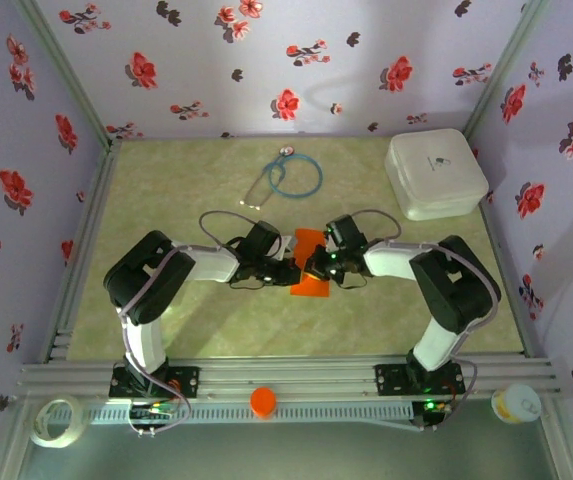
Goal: Fold a paper plane with a square sheet of paper (pick it up from the middle)
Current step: Fold the triangle a second time at the center of the table.
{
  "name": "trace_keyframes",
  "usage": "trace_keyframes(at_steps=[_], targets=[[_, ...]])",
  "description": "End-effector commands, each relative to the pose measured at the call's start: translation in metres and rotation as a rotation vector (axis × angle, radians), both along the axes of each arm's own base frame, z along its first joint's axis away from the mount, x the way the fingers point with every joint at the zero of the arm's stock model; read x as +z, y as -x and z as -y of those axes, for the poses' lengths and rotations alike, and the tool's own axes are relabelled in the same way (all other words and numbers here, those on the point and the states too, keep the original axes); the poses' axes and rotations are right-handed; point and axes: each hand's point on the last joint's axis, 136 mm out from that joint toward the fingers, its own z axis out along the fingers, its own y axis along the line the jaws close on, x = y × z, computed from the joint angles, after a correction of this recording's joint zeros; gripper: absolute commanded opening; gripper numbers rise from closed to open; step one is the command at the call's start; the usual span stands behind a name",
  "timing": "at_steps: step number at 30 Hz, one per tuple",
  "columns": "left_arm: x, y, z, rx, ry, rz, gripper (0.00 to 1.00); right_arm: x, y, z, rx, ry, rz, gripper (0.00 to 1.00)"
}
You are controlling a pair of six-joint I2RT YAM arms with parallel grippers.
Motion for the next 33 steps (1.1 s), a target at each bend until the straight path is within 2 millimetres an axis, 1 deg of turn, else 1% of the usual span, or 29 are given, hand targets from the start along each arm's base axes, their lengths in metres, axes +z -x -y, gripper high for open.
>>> trace_keyframes(at_steps=[1,3,11,17,20,22,25,27,29,32,33], targets=[[-0.035,0.019,-0.03,0.035,-0.141,-0.098,0.0,-0.023,0.004,0.019,-0.063,0.063,-0.051,0.0],[-0.037,0.021,-0.031,0.035,-0.141,-0.104,0.0,-0.024,0.0,0.026,-0.082,0.053,-0.05,0.0],[-0.043,0.026,-0.032,0.02,-0.15,-0.127,0.0,-0.014,-0.021,0.045,-0.134,0.004,-0.025,0.0],[-0.042,0.029,-0.032,0.026,-0.145,-0.131,0.0,-0.017,-0.032,0.068,-0.202,0.0,-0.015,0.0],[-0.04,0.031,-0.03,0.026,-0.134,-0.136,0.0,-0.011,-0.036,0.075,-0.205,0.008,0.007,0.0],[-0.039,0.034,-0.029,0.027,-0.127,-0.142,0.0,-0.005,-0.039,0.08,-0.211,0.021,0.027,0.0],[-0.036,0.037,-0.029,0.037,-0.119,-0.148,0.0,0.008,-0.041,0.082,-0.21,0.027,0.048,0.0],[-0.033,0.039,-0.028,0.044,-0.113,-0.153,0.0,0.014,-0.039,0.084,-0.219,0.032,0.053,0.0],[-0.028,0.041,-0.027,0.059,-0.1,-0.163,0.0,0.02,-0.032,0.083,-0.214,0.043,0.06,0.0],[-0.015,0.046,-0.02,0.094,-0.049,-0.178,0.0,0.026,-0.018,0.079,-0.19,0.054,0.06,0.01],[-0.009,0.049,-0.015,0.094,-0.026,-0.174,0.0,0.027,-0.012,0.077,-0.179,0.054,0.059,0.01]])
